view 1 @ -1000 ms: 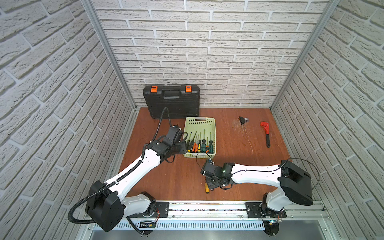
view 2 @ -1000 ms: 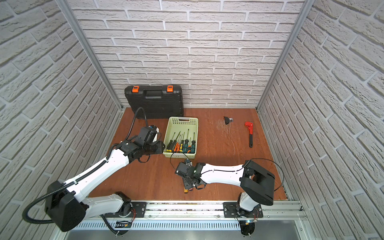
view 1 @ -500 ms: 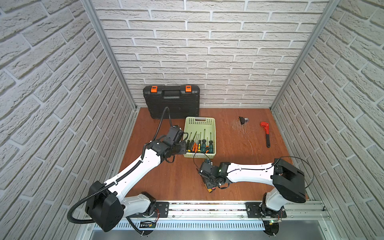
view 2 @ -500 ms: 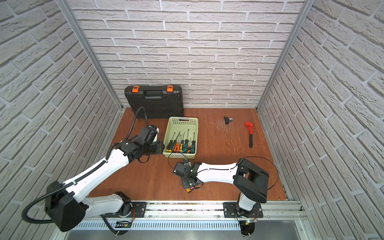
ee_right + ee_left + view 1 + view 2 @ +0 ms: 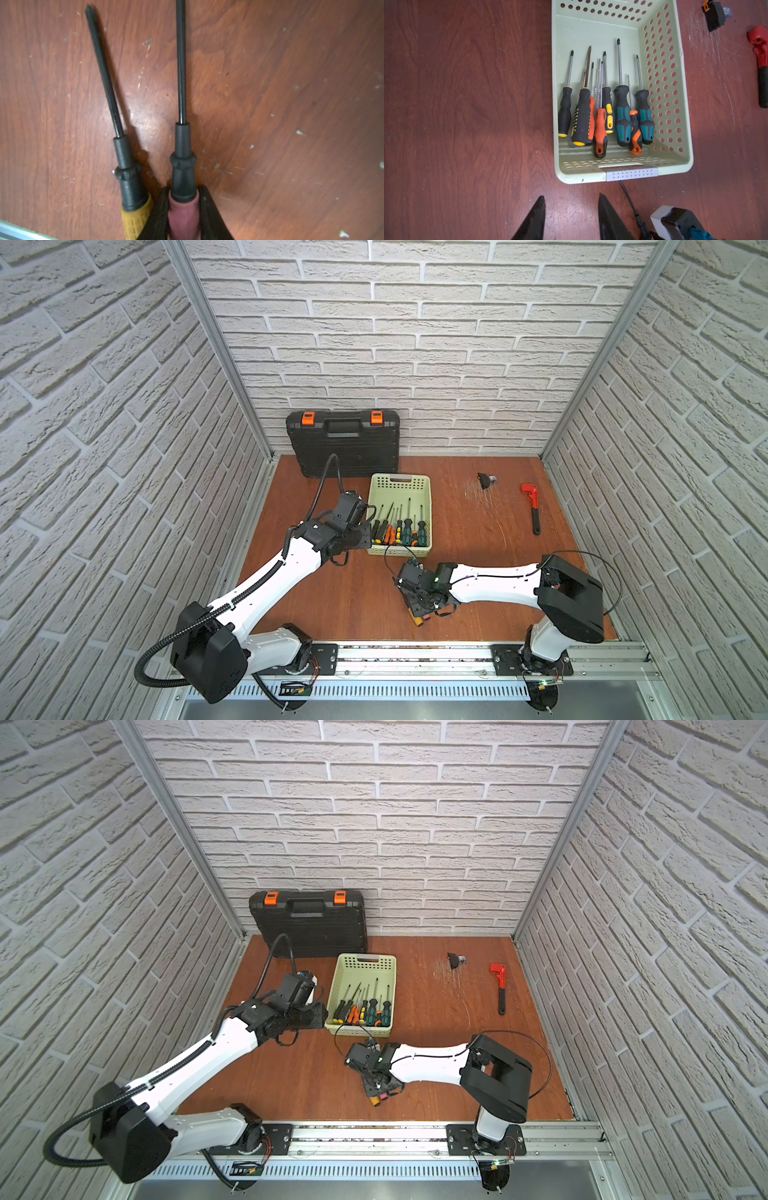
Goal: Put the screwdriver in the bin
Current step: Pick up the screwdriver from the bottom-center of the table.
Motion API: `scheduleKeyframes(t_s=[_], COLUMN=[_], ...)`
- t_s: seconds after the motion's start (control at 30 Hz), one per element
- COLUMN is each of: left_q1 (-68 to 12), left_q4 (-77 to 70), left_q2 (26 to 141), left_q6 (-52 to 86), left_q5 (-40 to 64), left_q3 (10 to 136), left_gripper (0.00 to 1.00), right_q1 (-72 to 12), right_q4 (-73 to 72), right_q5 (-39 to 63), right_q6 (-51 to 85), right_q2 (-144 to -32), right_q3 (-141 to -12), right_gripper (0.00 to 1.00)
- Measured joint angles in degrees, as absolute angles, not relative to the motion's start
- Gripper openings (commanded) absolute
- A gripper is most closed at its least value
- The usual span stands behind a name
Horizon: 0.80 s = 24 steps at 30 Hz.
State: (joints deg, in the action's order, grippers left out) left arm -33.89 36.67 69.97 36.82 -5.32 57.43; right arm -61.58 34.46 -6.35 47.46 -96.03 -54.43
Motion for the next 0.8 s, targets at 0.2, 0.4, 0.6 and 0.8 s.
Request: scheduleKeyframes(t_s=[0.2,0.4,0.6,0.8], left_q1=[-33.9,-33.4,-32.6,-32.4], left_q4=[36.7,36.5,36.2,36.8], left_q2=[70.0,67.4,63.8,63.8], left_q6=[37.3,38.7,38.9,39.2], left_q5=[-6.1,-10.1,-12.6,-13.1], left_q3=[58.2,58.1,58.2,58.7], left_gripper=[0.43,0.43,0.44,0.44], right_q1=[-59.5,-59.5,-59.4,-53.3], right_q4=[37.4,42.5,47.9,48.9], right_q5=[-6.4,-6.0,-6.4,-6.4], right_q6=[45.4,41.9,37.0,32.3], right_q2=[-87.6,-74.7,-67.1,-73.4], right_q3=[-53.7,-52.5,-51.6,-65.3], right_gripper=[0.06,0.05,0.06,0.06])
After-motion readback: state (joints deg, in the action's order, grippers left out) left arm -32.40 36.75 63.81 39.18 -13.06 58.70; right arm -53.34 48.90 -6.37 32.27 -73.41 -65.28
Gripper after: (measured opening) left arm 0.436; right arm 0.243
